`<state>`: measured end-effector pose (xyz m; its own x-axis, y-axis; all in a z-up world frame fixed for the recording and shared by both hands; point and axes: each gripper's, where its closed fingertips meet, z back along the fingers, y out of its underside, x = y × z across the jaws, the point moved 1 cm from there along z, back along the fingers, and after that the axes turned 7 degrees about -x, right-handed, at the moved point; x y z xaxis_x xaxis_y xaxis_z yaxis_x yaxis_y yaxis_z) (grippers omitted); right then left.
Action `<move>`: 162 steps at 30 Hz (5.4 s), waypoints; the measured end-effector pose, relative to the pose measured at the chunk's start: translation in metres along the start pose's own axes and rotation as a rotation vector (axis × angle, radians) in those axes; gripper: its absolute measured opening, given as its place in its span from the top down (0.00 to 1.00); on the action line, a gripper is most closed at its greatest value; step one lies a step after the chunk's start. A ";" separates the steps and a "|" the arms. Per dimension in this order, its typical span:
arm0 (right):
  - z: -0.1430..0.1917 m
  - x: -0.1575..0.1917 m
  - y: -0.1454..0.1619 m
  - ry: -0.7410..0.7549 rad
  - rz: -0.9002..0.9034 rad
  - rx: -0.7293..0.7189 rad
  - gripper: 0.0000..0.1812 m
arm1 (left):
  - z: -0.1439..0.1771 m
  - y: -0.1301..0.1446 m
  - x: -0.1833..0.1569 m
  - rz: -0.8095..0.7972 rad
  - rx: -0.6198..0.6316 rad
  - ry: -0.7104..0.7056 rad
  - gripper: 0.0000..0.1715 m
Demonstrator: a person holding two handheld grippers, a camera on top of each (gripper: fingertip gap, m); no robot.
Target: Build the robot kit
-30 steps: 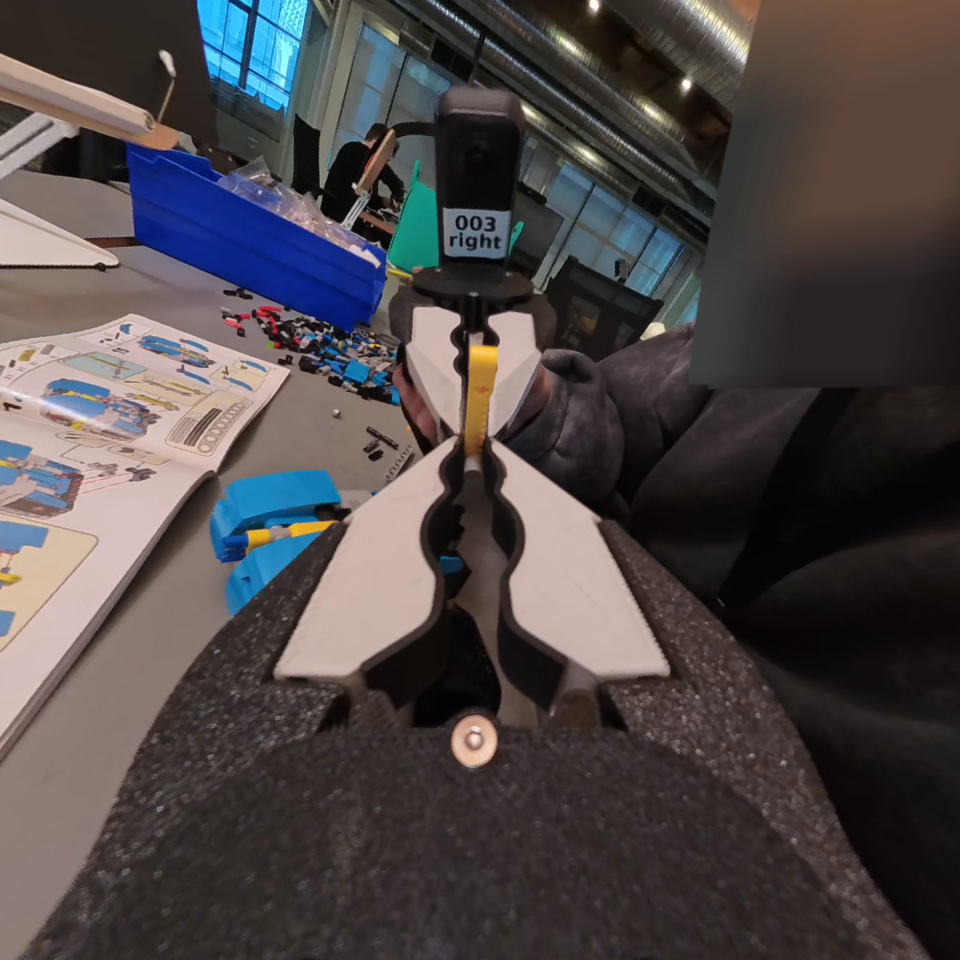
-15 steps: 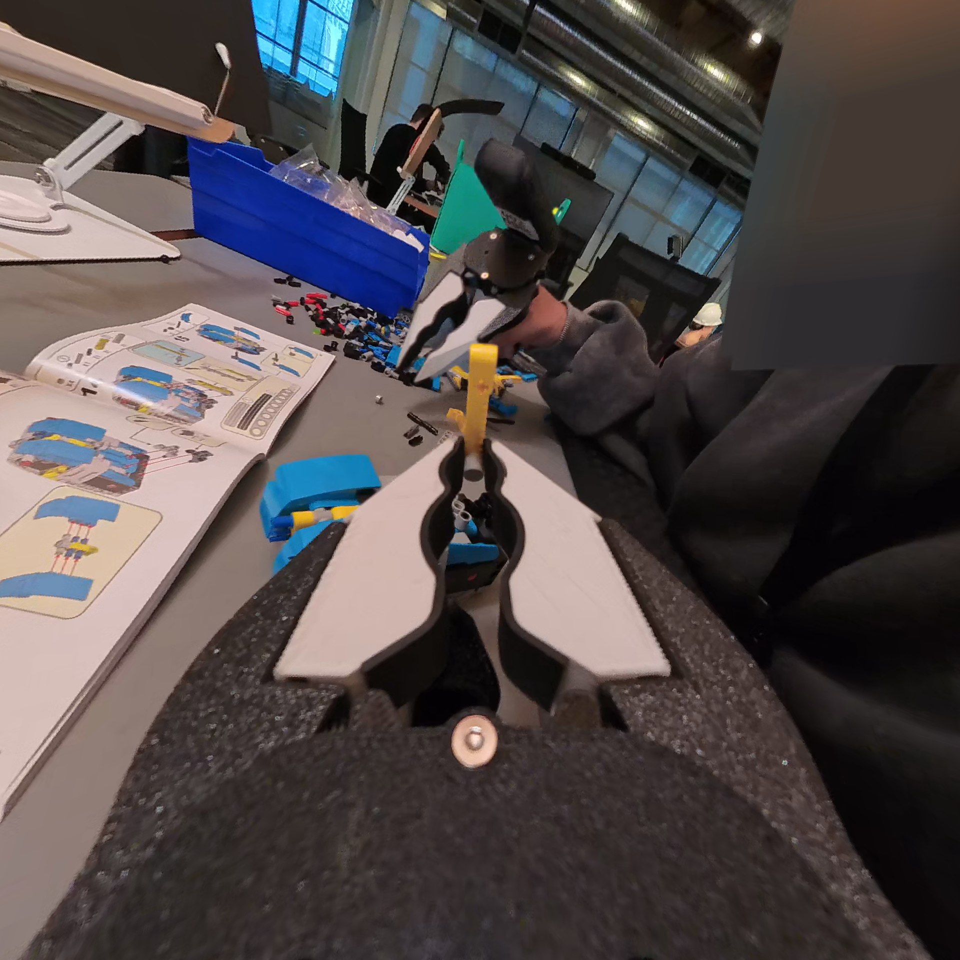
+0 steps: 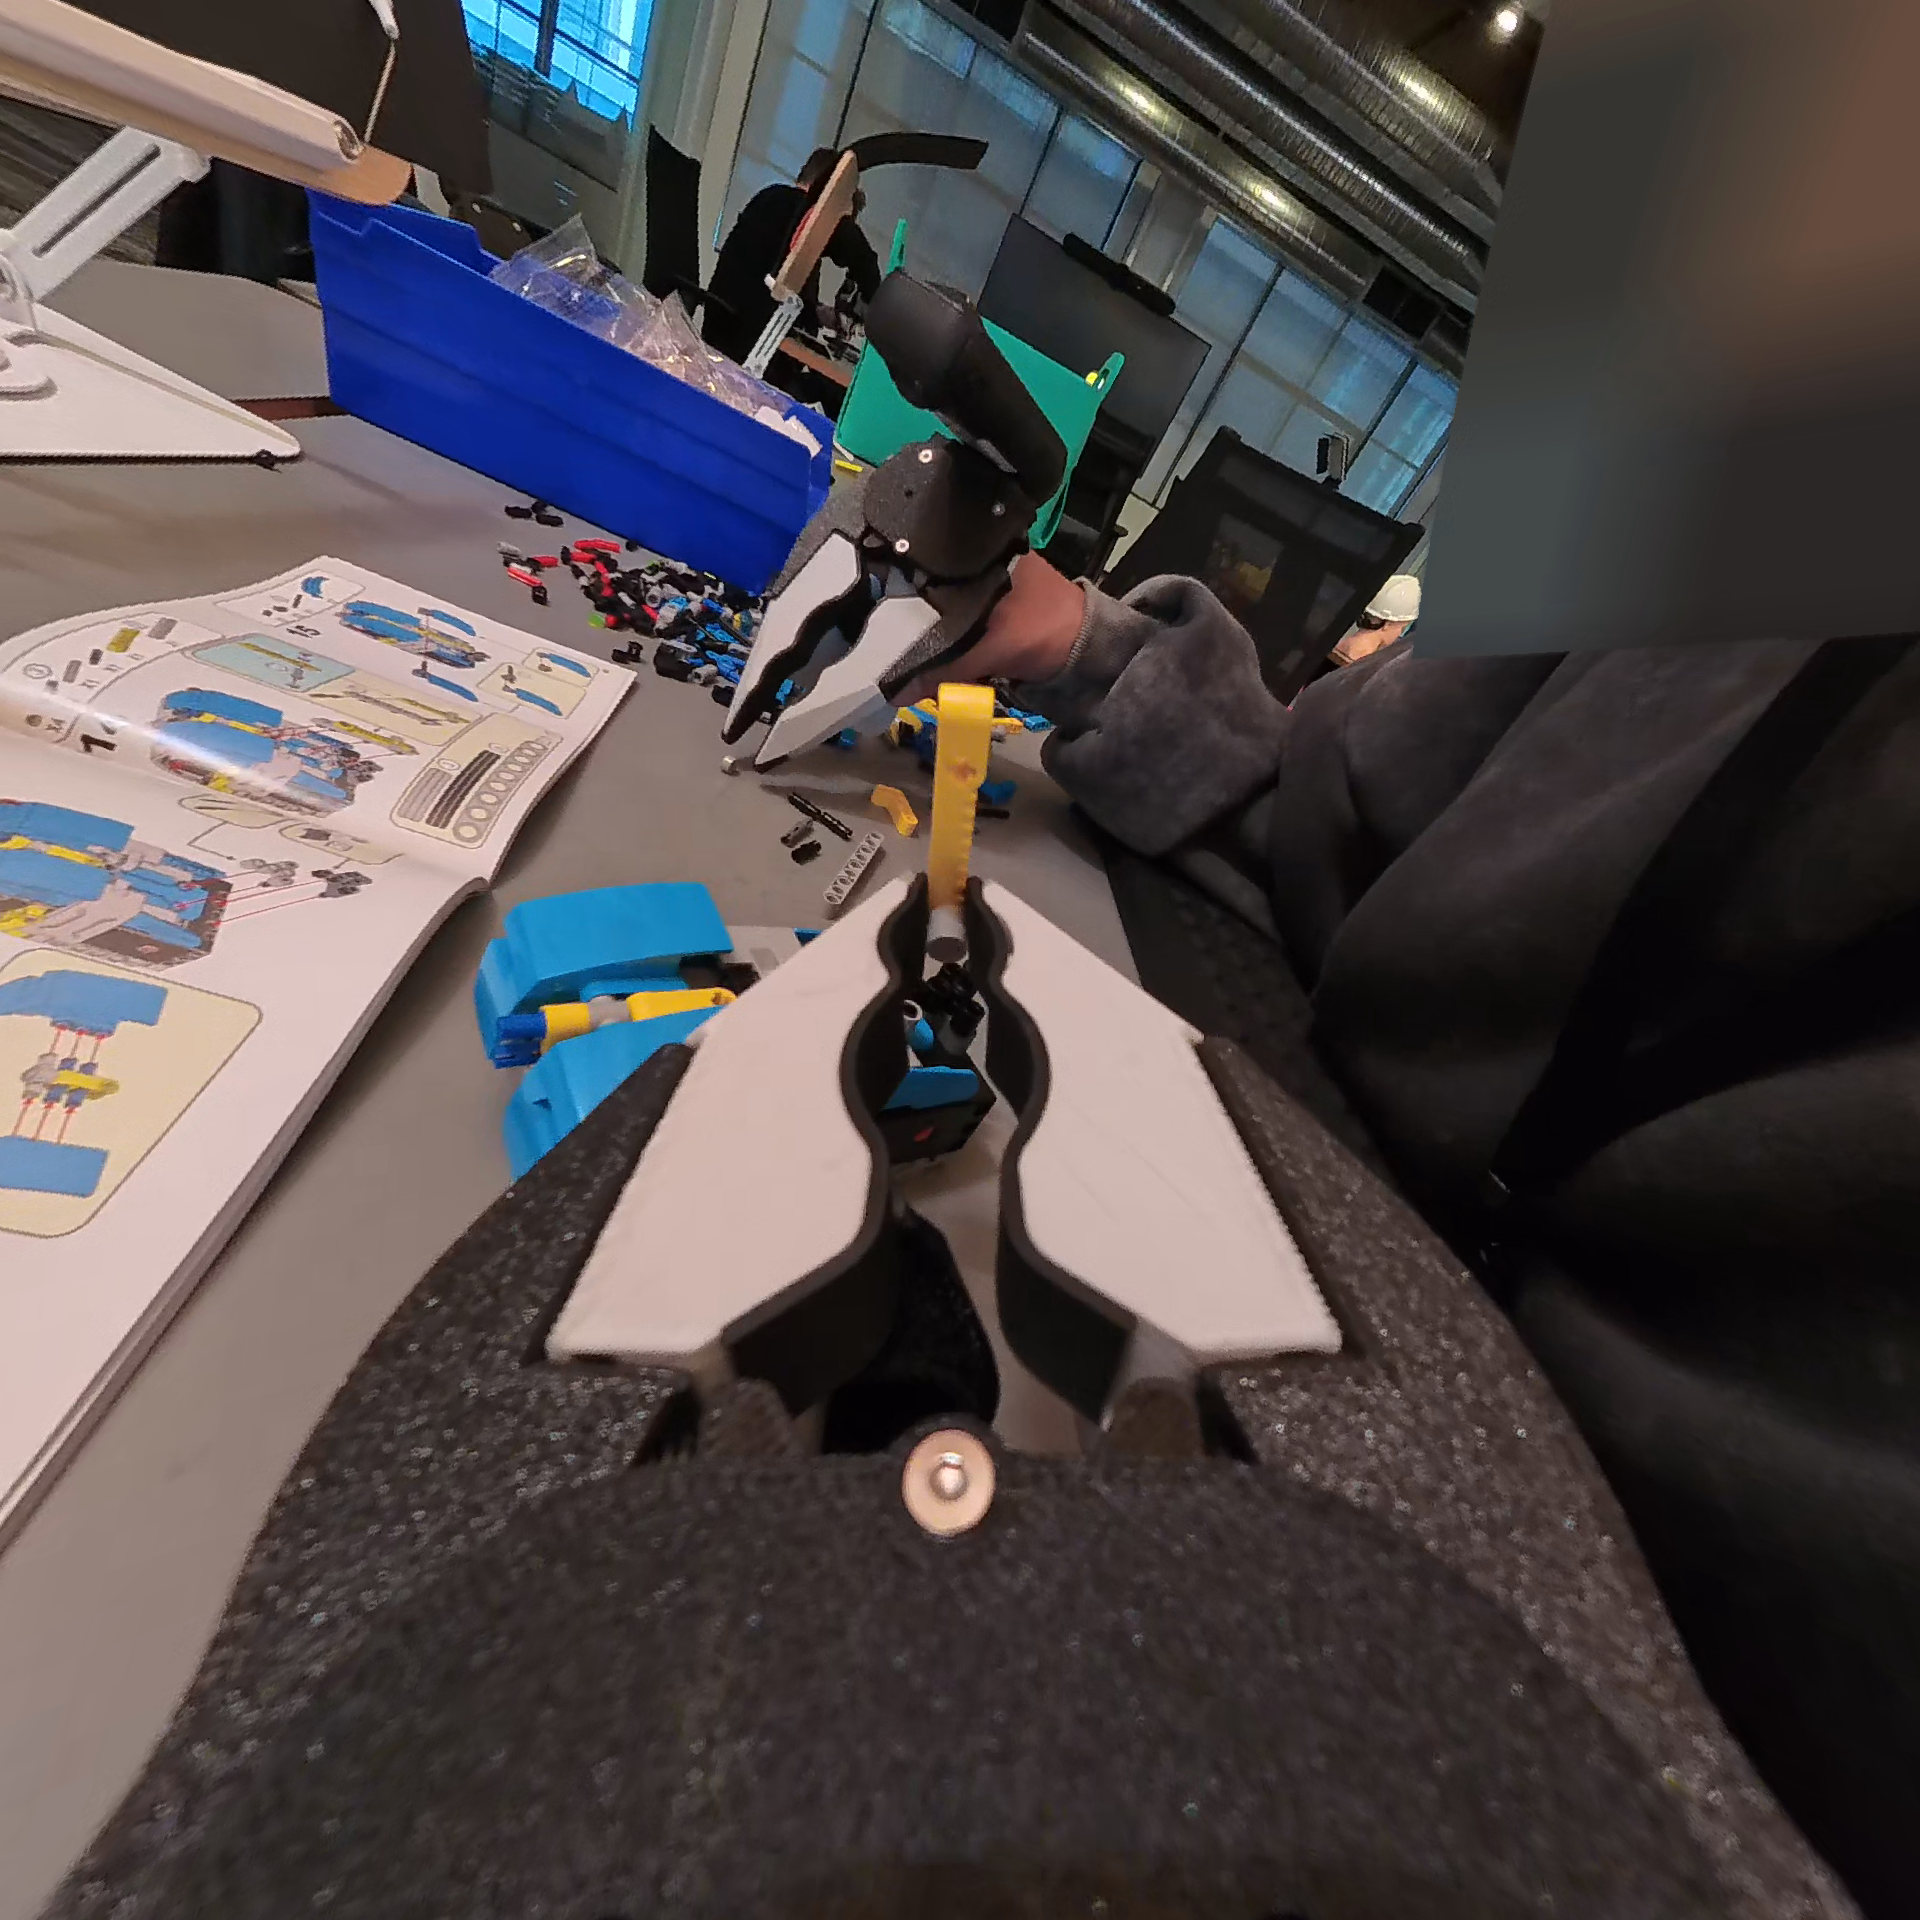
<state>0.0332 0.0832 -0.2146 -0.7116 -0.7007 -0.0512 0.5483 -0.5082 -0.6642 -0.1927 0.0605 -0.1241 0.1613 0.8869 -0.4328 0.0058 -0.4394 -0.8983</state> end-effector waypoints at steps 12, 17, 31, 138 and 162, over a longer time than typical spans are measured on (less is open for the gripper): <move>0.006 0.013 -0.006 -0.046 0.022 -0.028 0.97 | 0.000 0.001 0.000 0.009 0.002 0.004 0.96; 0.000 0.014 -0.009 -0.031 0.058 -0.034 0.95 | 0.000 0.000 0.000 0.012 0.000 0.003 0.96; -0.029 0.028 -0.031 -0.045 0.114 -0.051 0.92 | -0.001 0.001 -0.003 0.014 0.002 0.012 0.96; -0.024 0.152 -0.218 0.297 0.359 -0.721 0.78 | 0.029 -0.048 0.024 0.736 -0.678 0.145 0.97; 0.005 0.160 -0.231 0.314 0.361 -0.778 0.87 | 0.030 -0.056 0.015 0.430 -0.614 -0.072 0.72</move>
<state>-0.2052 0.0855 -0.0657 -0.7036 -0.5254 -0.4785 0.3911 0.2760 -0.8780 -0.2202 0.1028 -0.0827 0.2088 0.6169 -0.7588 0.5099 -0.7308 -0.4538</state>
